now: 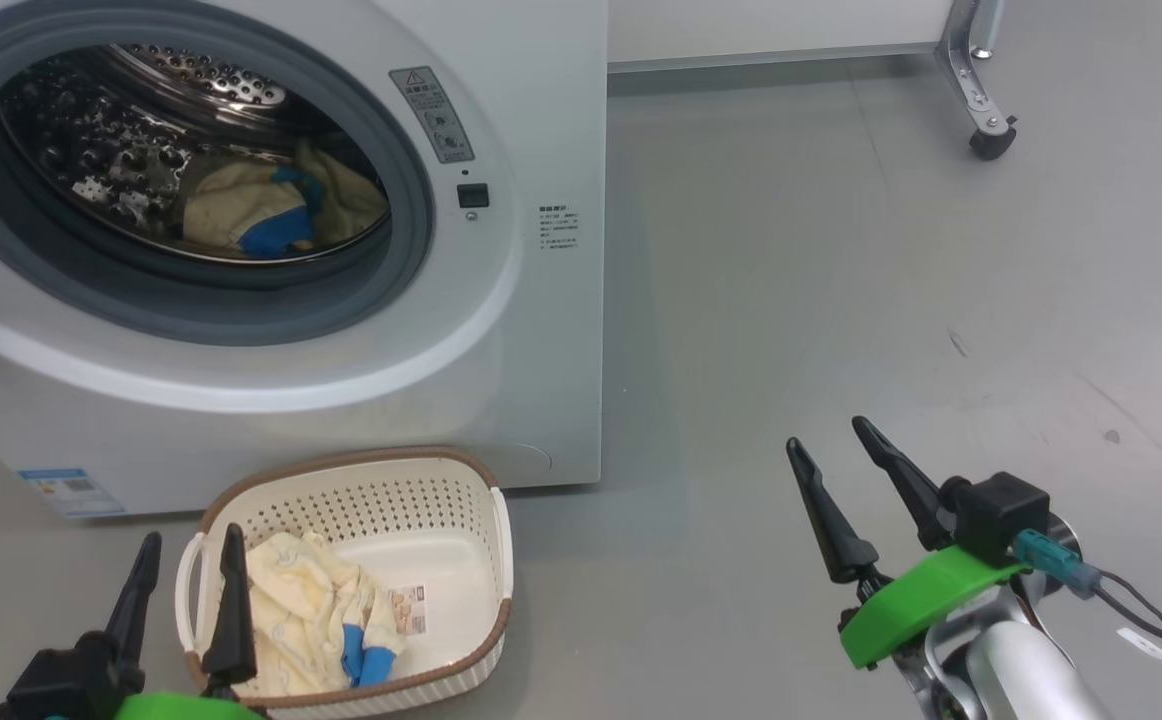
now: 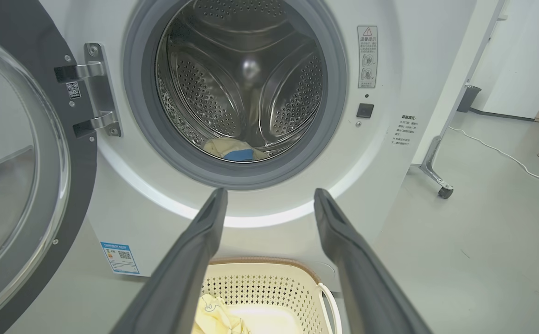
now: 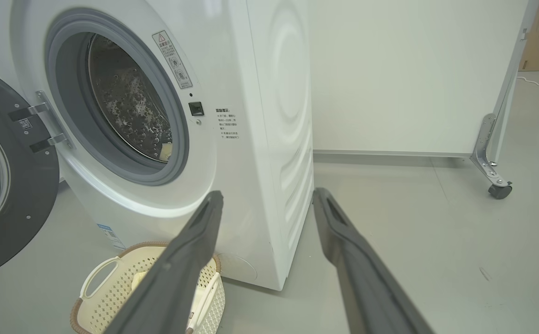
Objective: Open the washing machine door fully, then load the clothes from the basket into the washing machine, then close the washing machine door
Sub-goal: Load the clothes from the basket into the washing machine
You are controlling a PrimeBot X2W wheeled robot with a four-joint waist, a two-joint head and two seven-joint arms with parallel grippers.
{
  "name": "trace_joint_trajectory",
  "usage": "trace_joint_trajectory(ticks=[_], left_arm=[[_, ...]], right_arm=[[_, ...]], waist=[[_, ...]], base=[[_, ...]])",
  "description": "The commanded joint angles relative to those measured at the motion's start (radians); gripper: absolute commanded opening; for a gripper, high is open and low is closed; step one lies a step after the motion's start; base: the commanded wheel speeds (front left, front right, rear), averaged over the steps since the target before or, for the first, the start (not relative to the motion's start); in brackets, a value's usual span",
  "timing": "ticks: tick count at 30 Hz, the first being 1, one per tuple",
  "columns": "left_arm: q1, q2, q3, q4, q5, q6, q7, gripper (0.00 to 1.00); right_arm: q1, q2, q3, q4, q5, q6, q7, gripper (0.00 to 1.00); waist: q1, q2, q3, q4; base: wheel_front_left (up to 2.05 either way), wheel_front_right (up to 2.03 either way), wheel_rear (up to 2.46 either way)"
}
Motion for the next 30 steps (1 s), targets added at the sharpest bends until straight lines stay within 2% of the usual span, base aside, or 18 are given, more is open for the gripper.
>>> trace_joint_trajectory(ticks=[1,30], left_arm=[[-0.024,0.005,0.046,-0.026,0.008,-0.004,-0.007,1.00],[-0.038,-0.028,0.059,0.000,0.045,-0.029,-0.007,1.00]], right_arm=[[-0.017,-0.006,0.018,-0.032,0.001,-0.003,-0.010,1.00],[-0.022,-0.008,0.018,-0.029,0.000,-0.003,-0.010,1.00]], waist=[[0.0001,0.0000,0.000,0.000],[0.0001,0.0000,0.011,-0.001]], base=[[0.00,0.00,0.00],[0.00,0.00,0.00]])
